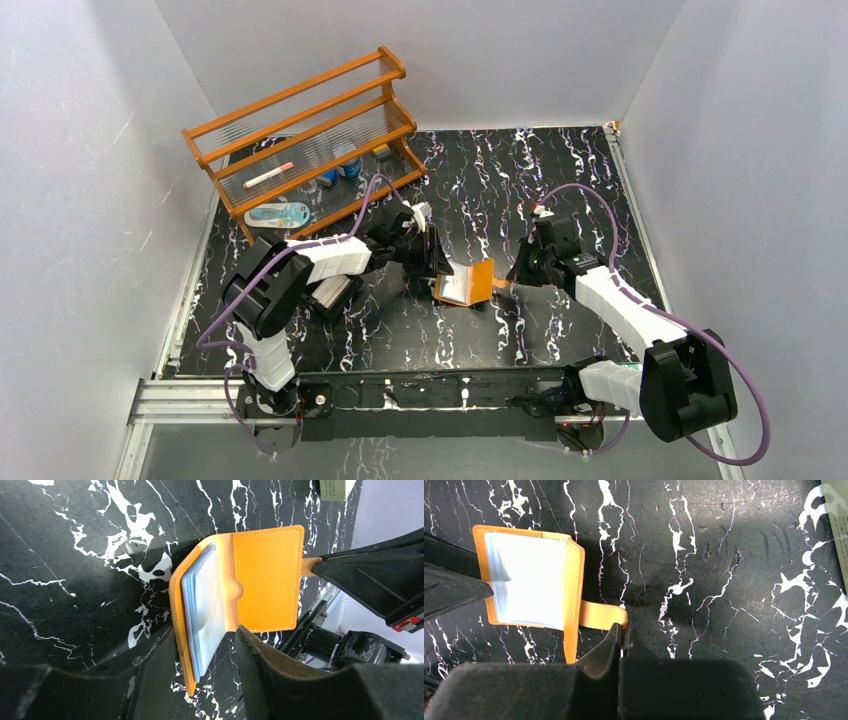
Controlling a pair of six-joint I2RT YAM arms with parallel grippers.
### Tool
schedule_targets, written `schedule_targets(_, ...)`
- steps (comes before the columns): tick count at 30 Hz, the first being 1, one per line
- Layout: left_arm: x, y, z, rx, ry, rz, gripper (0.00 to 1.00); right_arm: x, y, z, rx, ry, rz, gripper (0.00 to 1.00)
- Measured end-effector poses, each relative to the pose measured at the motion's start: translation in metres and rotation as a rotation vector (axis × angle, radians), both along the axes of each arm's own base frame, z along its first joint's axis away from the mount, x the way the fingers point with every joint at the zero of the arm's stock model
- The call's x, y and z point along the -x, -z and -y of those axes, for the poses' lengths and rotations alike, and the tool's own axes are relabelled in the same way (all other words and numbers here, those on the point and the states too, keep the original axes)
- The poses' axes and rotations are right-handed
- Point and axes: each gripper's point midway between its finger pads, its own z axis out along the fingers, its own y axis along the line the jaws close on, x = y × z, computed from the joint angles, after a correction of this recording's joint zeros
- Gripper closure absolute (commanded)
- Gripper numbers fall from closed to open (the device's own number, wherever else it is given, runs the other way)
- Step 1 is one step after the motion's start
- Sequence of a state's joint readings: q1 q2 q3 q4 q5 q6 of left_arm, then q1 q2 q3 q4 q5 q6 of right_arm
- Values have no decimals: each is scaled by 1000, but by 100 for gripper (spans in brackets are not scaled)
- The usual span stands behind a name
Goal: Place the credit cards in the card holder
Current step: Open the card holder at the center of the board.
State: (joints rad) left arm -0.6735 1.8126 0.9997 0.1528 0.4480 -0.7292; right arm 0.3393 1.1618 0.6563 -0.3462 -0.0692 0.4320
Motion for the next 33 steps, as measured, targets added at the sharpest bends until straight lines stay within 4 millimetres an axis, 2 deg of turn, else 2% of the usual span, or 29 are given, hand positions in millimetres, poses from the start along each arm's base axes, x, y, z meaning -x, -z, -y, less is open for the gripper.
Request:
schedule_targets(5, 3, -4, 6, 47, 13, -1, 60, 0, 0, 0, -4, 5, -2, 100)
schedule_targets(9, 5, -4, 7, 54, 16, -5, 69, 0, 0, 0, -7, 9, -4, 98)
schedule_targets(12, 5, -3, 7, 50, 17, -6, 85, 0, 0, 0, -10, 9, -5, 89)
schedule_targets(14, 6, -2, 6, 43, 19, -7, 97, 1, 0, -1, -13, 9, -11, 79)
schedule_targets(15, 7, -1, 5, 39, 18, -9, 100, 2, 0, -1, -15, 10, -17, 76)
schedule_targets(18, 9, 2, 3, 20, 17, -19, 100, 9, -1, -2, -26, 6, -48, 67)
schedule_targets(20, 13, 3, 0, -4, 13, -29, 100, 13, -8, -6, -42, 0, -75, 61)
schedule_targets(24, 21, -7, -8, -40, -1, -26, 100, 10, -49, -26, -116, -31, -27, 55)
schedule_targets(25, 23, -12, -10, -44, -7, -16, 100, 10, -65, -35, -147, -49, 5, 54)
schedule_targets(28, 32, -26, -21, -52, -32, 5, 100, 17, -96, -66, -224, -122, 58, 53)
schedule_targets(30, 36, -33, -27, -57, -47, 15, 100, 28, -105, -93, -271, -194, 67, 52)
schedule_targets(33, 41, -38, -33, -59, -65, 21, 100, 42, -100, -120, -303, -257, 32, 46)
